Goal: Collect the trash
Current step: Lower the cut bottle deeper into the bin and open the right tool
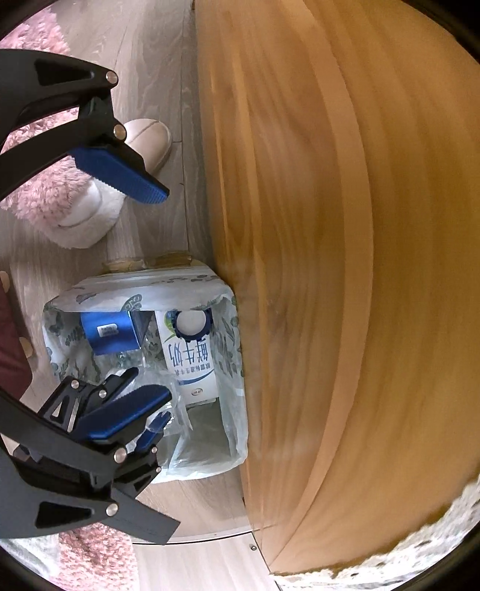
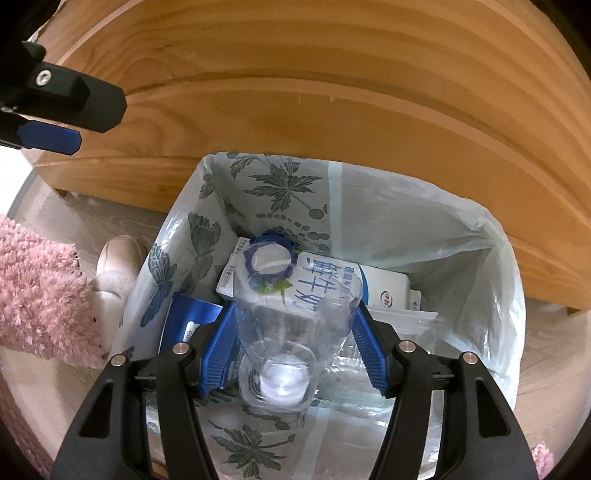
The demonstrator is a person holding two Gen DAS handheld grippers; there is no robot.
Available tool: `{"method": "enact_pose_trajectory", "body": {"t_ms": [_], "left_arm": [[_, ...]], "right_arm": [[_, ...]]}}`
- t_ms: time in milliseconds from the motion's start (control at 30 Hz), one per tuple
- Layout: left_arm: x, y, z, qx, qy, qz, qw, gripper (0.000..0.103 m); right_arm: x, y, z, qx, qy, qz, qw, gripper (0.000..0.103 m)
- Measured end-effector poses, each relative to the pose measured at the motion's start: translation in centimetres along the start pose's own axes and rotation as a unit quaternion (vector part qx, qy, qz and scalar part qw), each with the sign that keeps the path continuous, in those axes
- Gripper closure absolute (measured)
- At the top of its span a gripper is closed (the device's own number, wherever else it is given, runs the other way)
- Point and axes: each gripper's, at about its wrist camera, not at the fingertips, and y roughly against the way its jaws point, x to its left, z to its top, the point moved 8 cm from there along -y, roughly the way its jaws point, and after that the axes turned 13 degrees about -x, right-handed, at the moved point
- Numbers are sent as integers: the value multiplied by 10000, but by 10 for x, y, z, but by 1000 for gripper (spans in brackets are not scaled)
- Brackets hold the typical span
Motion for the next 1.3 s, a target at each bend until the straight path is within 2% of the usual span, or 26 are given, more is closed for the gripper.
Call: {"method": "enact_pose_trajectory", "body": {"t_ms": [667, 933, 1300], "left_arm": [[0, 2, 1, -58, -18, -5, 10000, 8], [2, 4, 1, -72, -5, 8, 10000, 8], [2, 4, 1, -90, -25, 5, 10000, 8]], "right_arm": [[-2, 2, -3, -43, 1, -15, 10000, 43], [2, -4, -13, 124, 77, 40, 9999, 43], [6, -4, -16, 144, 124, 47, 9998, 42]]}}
